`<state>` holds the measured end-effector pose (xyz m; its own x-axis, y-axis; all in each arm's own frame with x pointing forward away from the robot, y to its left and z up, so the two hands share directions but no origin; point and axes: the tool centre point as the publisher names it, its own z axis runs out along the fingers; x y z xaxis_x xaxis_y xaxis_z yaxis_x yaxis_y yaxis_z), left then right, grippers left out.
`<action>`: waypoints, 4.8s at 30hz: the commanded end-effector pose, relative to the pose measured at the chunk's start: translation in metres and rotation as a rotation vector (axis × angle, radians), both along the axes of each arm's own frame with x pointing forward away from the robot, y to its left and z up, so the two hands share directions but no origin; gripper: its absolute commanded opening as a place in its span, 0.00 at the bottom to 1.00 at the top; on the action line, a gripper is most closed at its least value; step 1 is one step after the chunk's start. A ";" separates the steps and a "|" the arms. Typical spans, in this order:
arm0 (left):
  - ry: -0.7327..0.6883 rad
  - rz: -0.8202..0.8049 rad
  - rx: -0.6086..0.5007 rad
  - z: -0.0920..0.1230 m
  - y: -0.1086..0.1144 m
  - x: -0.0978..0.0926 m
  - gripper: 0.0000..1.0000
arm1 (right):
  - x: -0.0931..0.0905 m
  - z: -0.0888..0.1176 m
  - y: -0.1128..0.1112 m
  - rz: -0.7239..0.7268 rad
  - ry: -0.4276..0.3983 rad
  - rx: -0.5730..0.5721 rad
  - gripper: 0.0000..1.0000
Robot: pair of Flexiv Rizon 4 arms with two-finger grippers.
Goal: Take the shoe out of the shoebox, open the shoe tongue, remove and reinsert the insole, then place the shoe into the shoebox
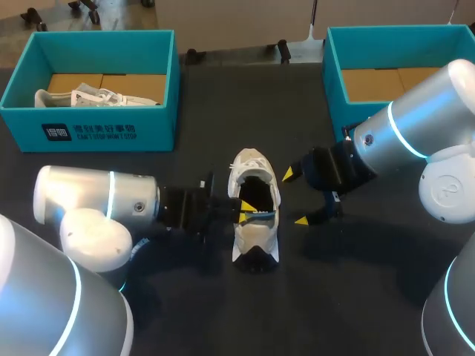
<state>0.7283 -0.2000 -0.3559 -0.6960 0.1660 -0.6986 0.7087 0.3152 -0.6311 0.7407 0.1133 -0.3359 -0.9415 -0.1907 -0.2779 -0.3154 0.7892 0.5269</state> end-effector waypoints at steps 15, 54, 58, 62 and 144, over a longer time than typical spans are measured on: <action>-0.019 0.009 0.021 0.003 -0.005 0.003 0.15 | -0.001 -0.001 0.000 0.001 -0.002 0.002 1.00; -0.147 0.024 0.082 0.018 0.005 -0.003 0.00 | -0.001 -0.001 0.000 0.001 -0.002 0.002 1.00; -0.147 0.034 0.063 0.021 0.005 -0.004 0.27 | -0.001 -0.001 0.000 0.001 -0.002 0.002 1.00; -0.126 0.037 0.098 0.019 0.003 -0.006 0.35 | -0.001 -0.001 0.000 0.001 -0.002 0.002 1.00; -0.186 0.075 0.136 0.007 0.009 0.001 0.00 | -0.001 -0.001 0.000 0.001 -0.002 0.002 1.00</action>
